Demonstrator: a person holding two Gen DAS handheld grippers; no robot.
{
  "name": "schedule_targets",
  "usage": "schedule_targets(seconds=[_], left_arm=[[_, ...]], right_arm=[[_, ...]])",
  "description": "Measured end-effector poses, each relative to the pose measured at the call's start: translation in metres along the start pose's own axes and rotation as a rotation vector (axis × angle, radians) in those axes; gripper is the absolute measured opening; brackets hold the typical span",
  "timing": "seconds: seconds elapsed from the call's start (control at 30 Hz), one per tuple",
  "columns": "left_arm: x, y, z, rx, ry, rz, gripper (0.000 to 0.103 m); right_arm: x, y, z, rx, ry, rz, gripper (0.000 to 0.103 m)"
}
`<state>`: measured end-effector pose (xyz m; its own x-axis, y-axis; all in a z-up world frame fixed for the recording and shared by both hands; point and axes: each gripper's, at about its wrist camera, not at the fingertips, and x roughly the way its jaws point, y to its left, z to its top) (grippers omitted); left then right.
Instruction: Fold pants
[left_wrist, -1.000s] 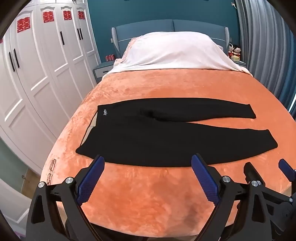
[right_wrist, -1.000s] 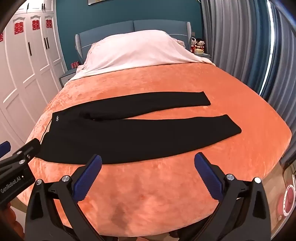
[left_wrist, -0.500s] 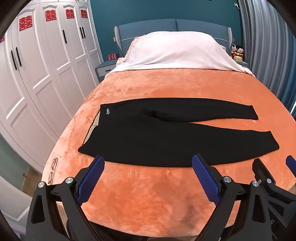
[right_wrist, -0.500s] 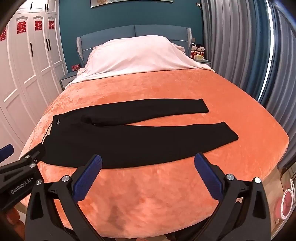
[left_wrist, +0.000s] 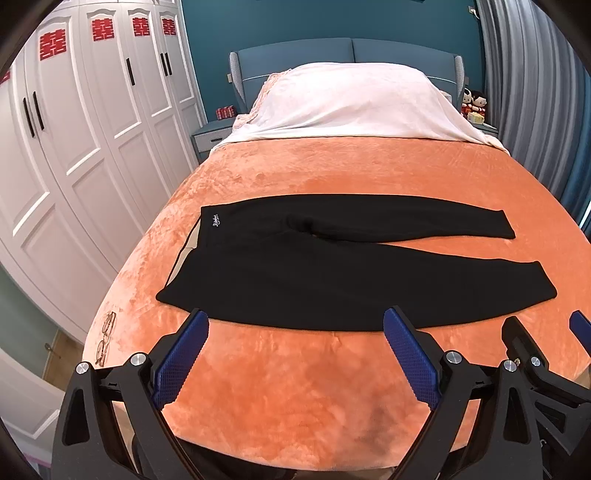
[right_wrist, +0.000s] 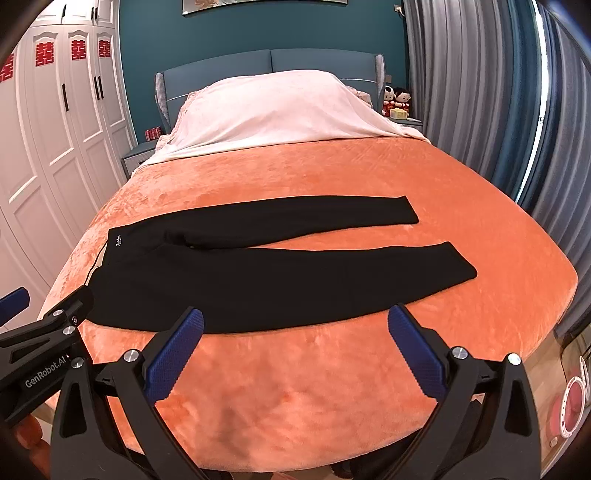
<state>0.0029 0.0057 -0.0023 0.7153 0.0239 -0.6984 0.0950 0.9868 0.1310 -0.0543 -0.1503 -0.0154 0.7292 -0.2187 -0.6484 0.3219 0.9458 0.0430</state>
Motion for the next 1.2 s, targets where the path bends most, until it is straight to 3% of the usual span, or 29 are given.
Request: schedule_targets(seconds=[1.2], left_arm=[[-0.0046,0.0048,-0.0013,-0.006,0.0,0.0,0.094]], right_arm=[[-0.0006,0.0011,-0.0004,-0.001,0.0,-0.002,0.098]])
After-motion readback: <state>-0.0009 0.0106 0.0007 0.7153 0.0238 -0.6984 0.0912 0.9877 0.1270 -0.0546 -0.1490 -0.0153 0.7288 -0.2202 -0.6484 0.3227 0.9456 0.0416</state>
